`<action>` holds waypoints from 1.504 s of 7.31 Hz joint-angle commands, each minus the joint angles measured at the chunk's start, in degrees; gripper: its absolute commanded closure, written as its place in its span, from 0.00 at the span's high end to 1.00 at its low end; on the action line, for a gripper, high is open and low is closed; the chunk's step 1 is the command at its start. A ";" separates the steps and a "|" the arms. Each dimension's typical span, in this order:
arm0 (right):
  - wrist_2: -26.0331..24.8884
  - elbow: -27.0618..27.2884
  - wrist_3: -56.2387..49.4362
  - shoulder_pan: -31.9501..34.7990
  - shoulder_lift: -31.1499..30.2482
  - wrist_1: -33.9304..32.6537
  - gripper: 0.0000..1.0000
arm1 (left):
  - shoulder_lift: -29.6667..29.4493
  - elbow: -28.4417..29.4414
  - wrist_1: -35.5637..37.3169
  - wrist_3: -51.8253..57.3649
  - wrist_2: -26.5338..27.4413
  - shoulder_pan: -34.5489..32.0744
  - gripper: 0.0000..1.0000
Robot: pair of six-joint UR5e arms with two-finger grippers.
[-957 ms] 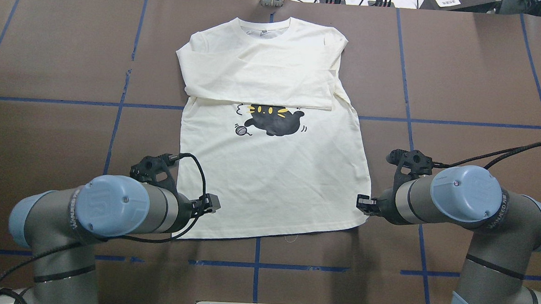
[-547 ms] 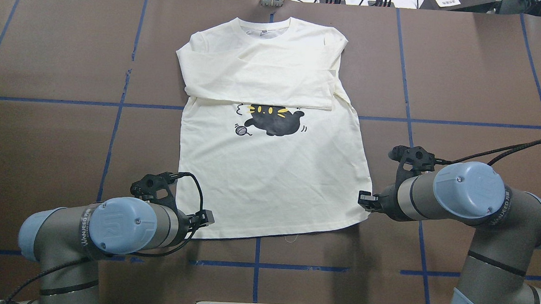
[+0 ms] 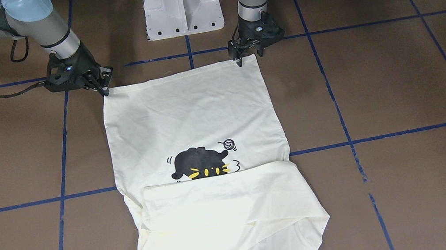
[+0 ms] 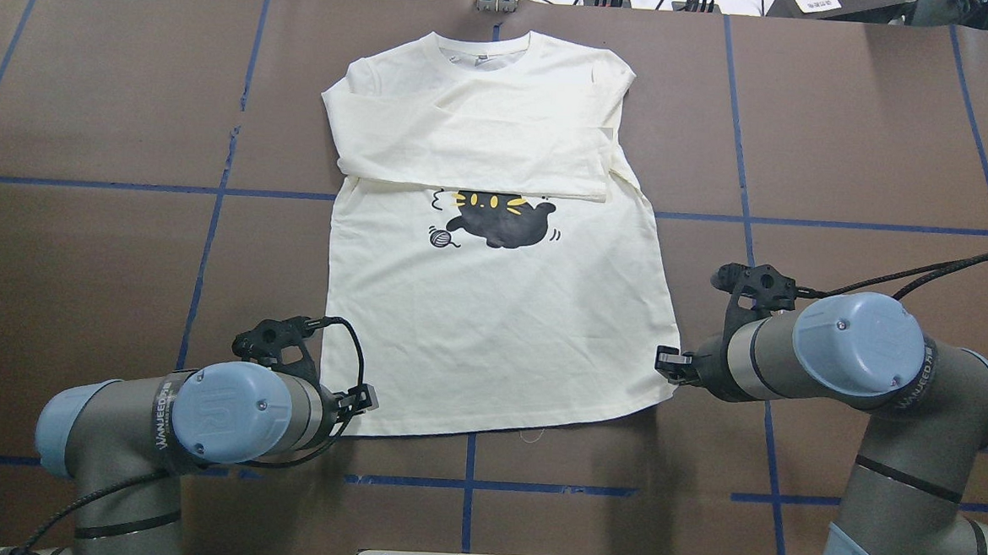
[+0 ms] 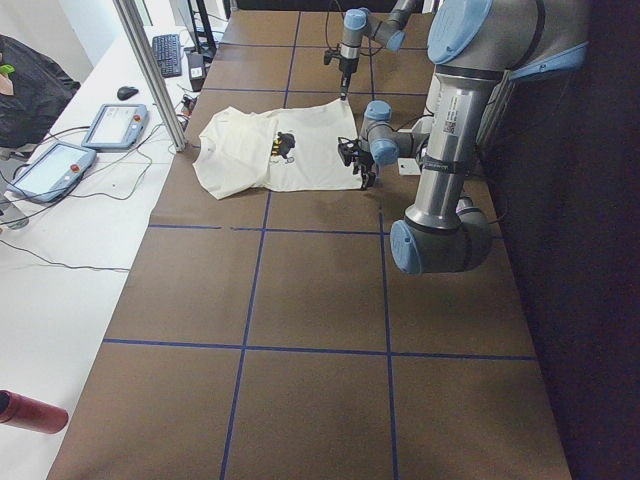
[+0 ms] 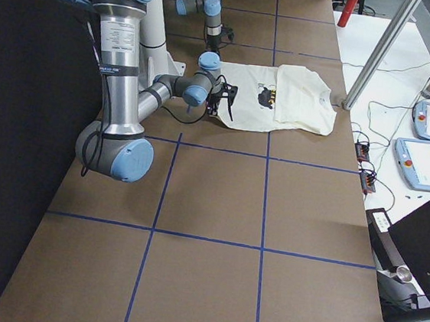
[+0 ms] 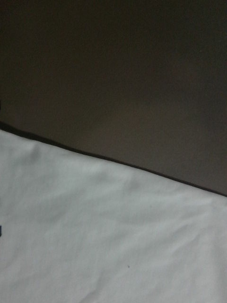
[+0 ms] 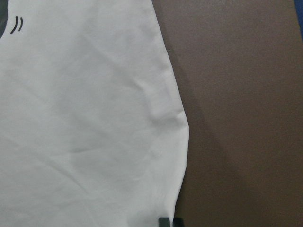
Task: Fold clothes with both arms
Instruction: 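Lower both grippers to the hem corners nearest the robot and grasp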
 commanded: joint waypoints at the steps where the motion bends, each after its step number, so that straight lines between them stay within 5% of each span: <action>1: 0.07 0.00 0.00 0.14 0.06 0.00 0.00 | 0.01 0.07 0.21 0.33 0.24 -0.16 0.71; 5: 0.25 0.09 -0.09 0.58 -0.03 0.00 0.00 | 0.89 -0.02 0.13 0.42 0.16 0.10 0.48; 10: 0.42 0.09 -0.09 0.85 -0.03 0.00 0.00 | 0.97 -0.98 0.13 0.42 0.16 0.10 0.00; 11: 1.64 0.09 -0.09 1.37 -0.03 0.00 0.00 | 0.97 -1.16 0.13 0.42 0.16 -0.08 0.00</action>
